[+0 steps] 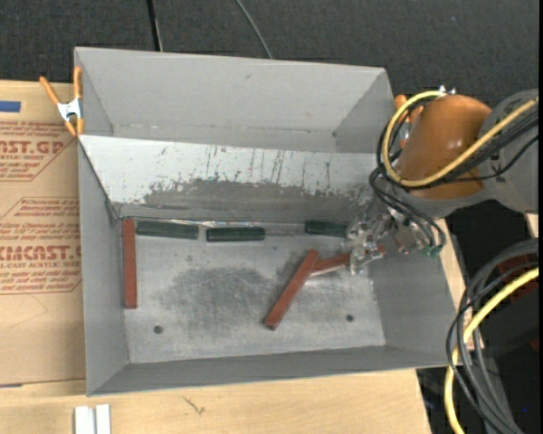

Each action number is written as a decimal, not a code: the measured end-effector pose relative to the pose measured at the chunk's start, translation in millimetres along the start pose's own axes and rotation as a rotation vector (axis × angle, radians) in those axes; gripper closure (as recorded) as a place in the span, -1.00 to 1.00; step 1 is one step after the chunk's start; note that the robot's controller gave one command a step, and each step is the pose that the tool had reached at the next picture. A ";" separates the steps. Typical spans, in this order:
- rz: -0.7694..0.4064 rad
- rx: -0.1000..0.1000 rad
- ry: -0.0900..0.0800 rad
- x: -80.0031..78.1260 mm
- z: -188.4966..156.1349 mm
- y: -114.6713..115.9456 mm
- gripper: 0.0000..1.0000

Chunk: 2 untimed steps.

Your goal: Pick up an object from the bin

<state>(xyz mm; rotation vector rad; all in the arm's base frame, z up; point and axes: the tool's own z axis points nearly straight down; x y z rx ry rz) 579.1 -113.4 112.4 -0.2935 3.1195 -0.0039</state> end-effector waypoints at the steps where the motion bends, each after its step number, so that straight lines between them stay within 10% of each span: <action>1: -0.092 -0.004 0.005 25.6 -71.2 12.5 1.00; 2: -0.092 -0.004 0.006 25.6 -71.2 12.5 1.00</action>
Offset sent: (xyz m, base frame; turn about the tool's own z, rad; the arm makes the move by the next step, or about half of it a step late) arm 0.0000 0.0000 0.0000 0.0000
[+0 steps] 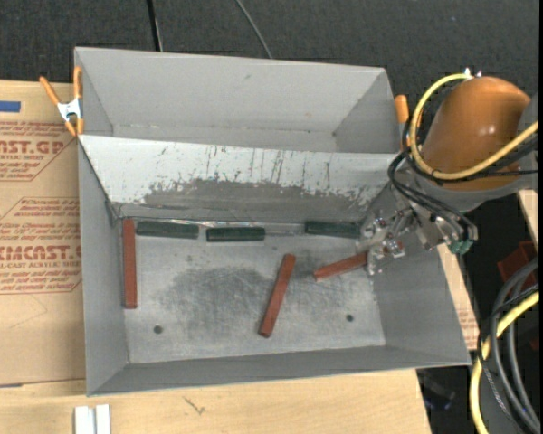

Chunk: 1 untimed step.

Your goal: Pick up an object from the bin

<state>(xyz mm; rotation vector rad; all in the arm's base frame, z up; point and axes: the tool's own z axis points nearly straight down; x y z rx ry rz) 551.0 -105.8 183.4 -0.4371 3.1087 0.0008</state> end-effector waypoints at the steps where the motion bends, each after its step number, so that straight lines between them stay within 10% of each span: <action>1: 0.083 0.003 -0.005 0.6 23.2 0.8 1.00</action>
Offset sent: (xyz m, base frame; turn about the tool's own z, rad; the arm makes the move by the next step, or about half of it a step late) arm 0.0097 -0.0109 0.1928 0.1398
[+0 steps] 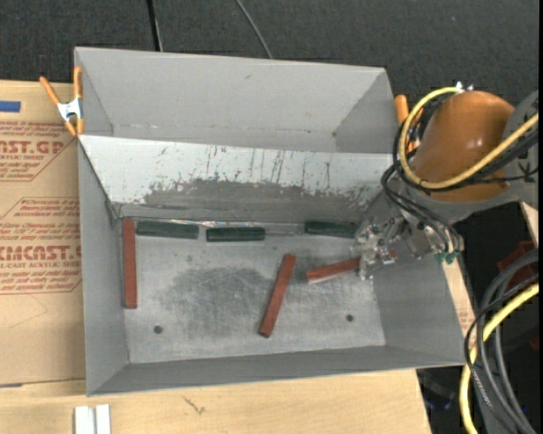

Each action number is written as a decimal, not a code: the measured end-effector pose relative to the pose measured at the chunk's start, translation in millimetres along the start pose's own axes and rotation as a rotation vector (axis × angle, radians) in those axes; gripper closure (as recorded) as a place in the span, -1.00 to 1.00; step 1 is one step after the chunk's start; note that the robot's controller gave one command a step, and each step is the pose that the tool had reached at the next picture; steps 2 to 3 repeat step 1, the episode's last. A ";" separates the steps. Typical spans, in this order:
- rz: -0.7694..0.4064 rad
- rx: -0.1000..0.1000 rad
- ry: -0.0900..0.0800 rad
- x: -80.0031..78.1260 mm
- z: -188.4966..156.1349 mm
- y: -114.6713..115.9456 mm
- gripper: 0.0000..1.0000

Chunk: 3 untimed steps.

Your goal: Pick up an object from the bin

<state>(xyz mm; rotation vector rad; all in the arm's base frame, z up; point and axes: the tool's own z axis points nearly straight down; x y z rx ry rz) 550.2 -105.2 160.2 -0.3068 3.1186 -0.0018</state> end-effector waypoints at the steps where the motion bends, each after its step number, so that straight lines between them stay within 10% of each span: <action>1: 0.055 -0.001 0.007 -8.9 -186.9 -11.0 1.00; 3: 0.055 -0.001 0.007 -8.9 -186.9 -11.0 1.00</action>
Offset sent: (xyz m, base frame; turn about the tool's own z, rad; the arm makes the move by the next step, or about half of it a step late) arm 0.0000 0.0000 0.0000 0.0000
